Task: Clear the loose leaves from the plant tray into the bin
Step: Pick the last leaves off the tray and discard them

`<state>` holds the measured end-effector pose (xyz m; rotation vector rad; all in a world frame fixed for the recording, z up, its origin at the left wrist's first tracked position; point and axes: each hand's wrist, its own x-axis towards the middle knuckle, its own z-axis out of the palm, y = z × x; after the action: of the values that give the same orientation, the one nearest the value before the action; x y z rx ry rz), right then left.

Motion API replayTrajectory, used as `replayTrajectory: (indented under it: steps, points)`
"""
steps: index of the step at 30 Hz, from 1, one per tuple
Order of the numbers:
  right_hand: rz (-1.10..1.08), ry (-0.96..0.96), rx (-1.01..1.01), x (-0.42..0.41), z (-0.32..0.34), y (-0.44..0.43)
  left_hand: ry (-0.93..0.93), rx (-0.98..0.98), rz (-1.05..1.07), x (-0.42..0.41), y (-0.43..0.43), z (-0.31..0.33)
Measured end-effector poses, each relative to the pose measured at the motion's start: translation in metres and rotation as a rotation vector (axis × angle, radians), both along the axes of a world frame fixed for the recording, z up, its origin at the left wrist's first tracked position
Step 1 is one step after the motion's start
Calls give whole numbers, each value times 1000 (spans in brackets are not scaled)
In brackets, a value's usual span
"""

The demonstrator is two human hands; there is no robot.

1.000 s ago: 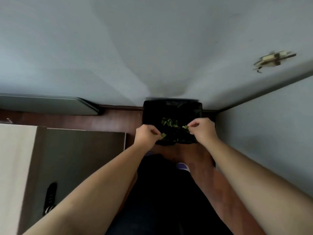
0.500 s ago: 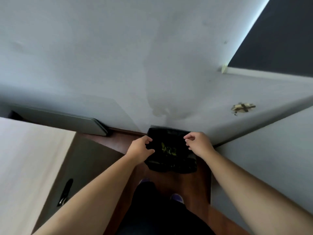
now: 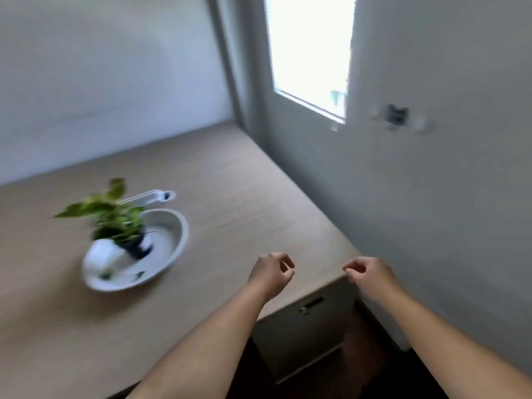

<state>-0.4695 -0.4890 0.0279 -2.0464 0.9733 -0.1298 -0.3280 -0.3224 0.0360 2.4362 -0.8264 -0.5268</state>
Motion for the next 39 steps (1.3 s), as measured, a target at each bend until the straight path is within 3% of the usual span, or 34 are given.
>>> replayTrajectory:
  steps: [7,16,22,27,30,34,39]
  points:
    - [368,-8,15,142,18,138,-13,-21,424,88,195,9]
    - [663,38,-110,297,3,300,-68,35,597,210,367,-9]
    - [662,137,-136,363,-27,330,-134,115,473,295,377,-21]
    - [753,211,-201,393,-51,349,-83,506,95,345,353,-41]
    - [816,251,-259,406,-60,357,-186,594,10,355,344,-53]
    - [818,206,-326,412,-68,359,-183,573,21,364,341,-61]
    - [770,144,-271,412,-69,359,-114,455,31,361,349,-61]
